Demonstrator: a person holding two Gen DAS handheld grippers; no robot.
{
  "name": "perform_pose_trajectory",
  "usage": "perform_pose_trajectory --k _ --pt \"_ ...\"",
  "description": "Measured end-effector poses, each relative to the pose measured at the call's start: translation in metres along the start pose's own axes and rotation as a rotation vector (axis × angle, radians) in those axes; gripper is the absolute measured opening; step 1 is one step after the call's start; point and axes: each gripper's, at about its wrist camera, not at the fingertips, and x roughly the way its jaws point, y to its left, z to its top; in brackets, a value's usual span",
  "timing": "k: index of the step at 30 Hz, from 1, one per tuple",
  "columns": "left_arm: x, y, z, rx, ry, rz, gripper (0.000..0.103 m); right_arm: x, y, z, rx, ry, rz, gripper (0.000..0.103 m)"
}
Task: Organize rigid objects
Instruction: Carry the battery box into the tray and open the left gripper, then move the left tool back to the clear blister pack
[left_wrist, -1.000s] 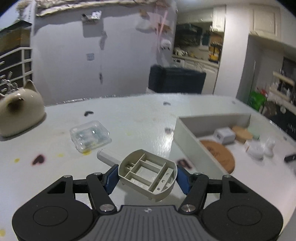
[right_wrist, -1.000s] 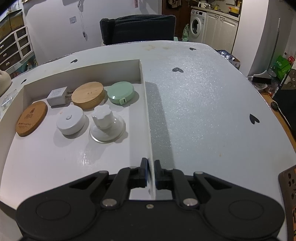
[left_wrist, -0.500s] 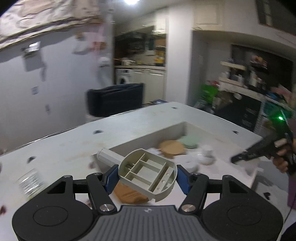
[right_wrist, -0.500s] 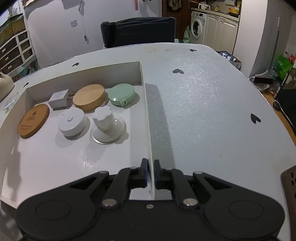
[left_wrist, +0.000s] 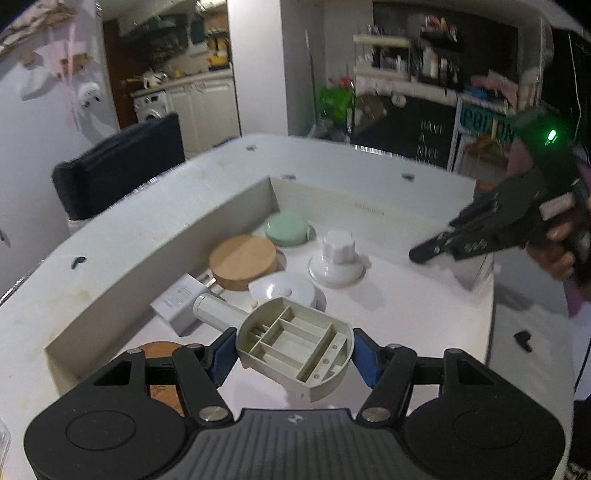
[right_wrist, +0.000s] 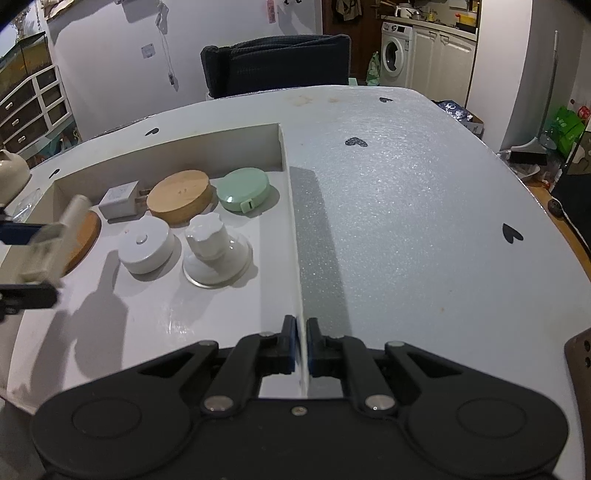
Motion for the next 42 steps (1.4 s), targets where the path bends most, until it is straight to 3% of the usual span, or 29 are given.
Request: perform_pose_trajectory --k 5,11,13,15,18,29,42 --pt "0.02 0.008 -0.004 0.003 0.068 0.001 0.065 0.0 -0.001 0.0 0.005 -0.003 0.009 0.007" --pt "0.026 0.012 -0.006 -0.022 0.072 0.016 0.066 0.001 -0.001 0.0 0.003 -0.003 0.01 0.007" --pt "0.025 0.011 -0.007 -0.024 0.072 0.02 0.08 0.0 -0.001 0.0 0.004 -0.003 0.01 0.007" --pt "0.024 0.01 -0.008 -0.034 0.067 0.015 0.087 0.0 -0.001 0.0 0.004 -0.003 0.01 0.007" --pt "0.021 0.01 -0.008 -0.054 0.06 0.004 0.088 0.0 -0.001 0.0 0.005 -0.003 0.01 0.007" --pt "-0.013 -0.003 -0.003 -0.075 -0.018 -0.003 0.102 0.0 -0.002 0.0 0.004 -0.003 0.009 0.007" --pt "-0.075 -0.022 0.004 -0.095 -0.085 0.047 0.103 0.0 -0.001 0.0 -0.004 -0.001 0.005 0.007"
